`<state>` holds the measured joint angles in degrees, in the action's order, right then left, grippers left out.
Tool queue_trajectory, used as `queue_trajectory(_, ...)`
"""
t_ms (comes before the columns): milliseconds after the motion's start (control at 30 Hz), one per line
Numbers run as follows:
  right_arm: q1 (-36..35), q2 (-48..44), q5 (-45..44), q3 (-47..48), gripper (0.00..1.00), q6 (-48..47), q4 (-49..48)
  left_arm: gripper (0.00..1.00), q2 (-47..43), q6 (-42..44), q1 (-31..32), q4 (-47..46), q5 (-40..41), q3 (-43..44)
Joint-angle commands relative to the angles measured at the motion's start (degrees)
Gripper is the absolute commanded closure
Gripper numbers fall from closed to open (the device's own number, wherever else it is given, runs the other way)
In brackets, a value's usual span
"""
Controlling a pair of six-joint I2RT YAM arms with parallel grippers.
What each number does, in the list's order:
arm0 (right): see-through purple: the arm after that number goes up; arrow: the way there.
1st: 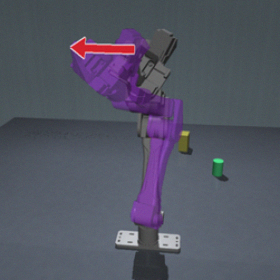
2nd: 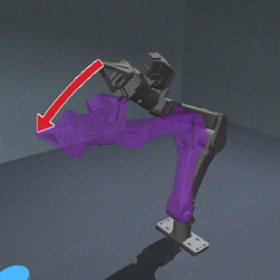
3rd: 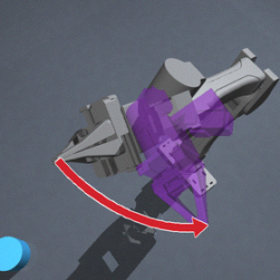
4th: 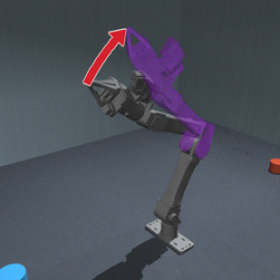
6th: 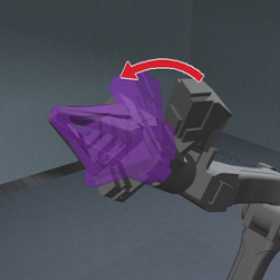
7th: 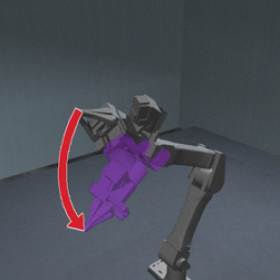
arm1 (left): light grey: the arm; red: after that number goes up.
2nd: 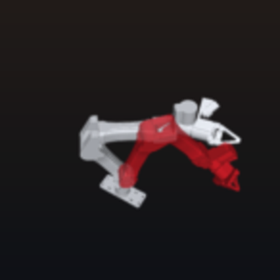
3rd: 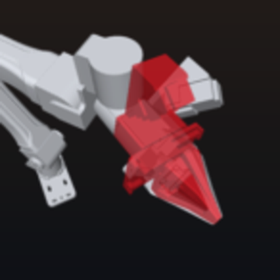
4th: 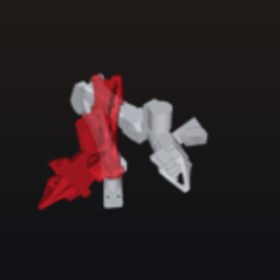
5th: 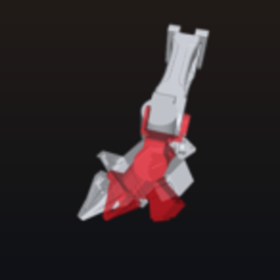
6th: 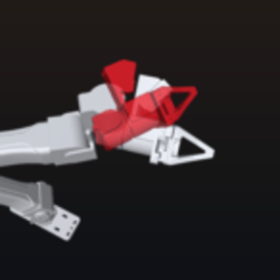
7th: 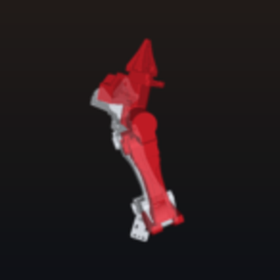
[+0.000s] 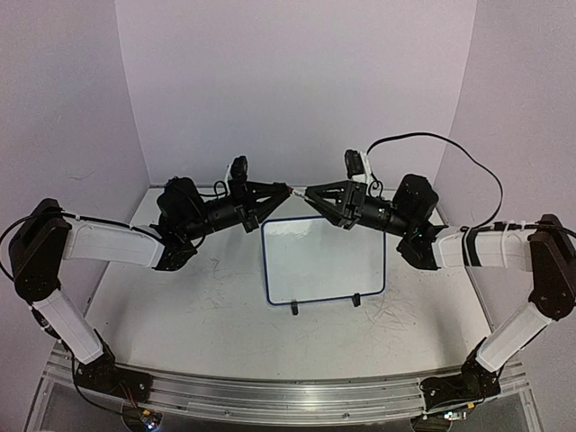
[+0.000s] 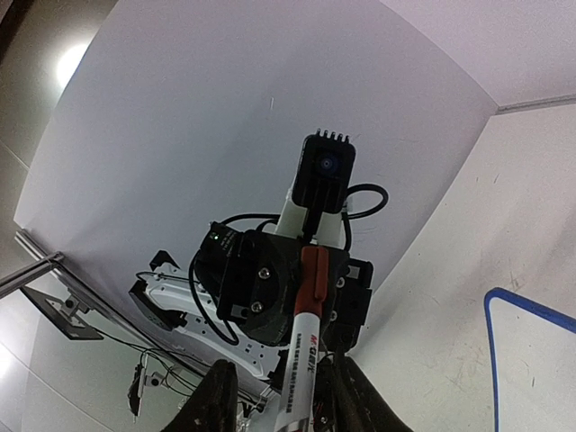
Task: Write a sentence on the whiteboard
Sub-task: Open the pen cap from the whiteboard marker.
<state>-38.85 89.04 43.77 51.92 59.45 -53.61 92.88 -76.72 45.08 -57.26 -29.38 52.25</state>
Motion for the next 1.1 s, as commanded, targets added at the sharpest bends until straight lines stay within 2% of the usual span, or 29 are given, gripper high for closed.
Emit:
queue_trajectory(0,-0.79,0.51,0.63,2.15,0.65,0.27,-3.11,1.0,-1.52,1.28,1.15,-3.76,1.74,-0.23)
queue_trajectory(133,-0.88,0.73,-0.85,2.13,0.67,0.07,-2.3,1.0,-1.71,2.17,2.09,-3.7,4.27,-1.2)
queue_trajectory(400,-1.09,1.56,-2.89,3.33,0.81,0.26,-2.12,1.0,-2.52,3.92,2.66,-3.7,6.61,-2.03)
queue_trajectory(633,-1.7,2.38,-2.74,3.96,0.8,0.29,-2.05,1.0,-2.57,4.44,2.85,-3.7,7.51,-2.54)
queue_trajectory(767,-1.78,2.64,-2.16,4.33,0.74,-0.01,-1.39,1.0,-2.91,5.0,3.0,-3.68,7.93,-2.79)
queue_trajectory(867,-1.81,2.36,-2.27,4.04,0.77,-0.4,-0.96,1.0,-3.07,5.14,3.06,-3.65,7.91,-2.96)
queue_trajectory(967,-1.87,2.06,-2.45,4.26,0.87,-0.9,-0.1,1.0,-3.12,5.49,3.17,-3.57,8.01,-3.17)
queue_trajectory(1067,-2.0,2.59,-1.6,4.92,0.81,-1.07,0.29,1.0,-2.97,5.7,3.26,-3.46,7.94,-2.92)
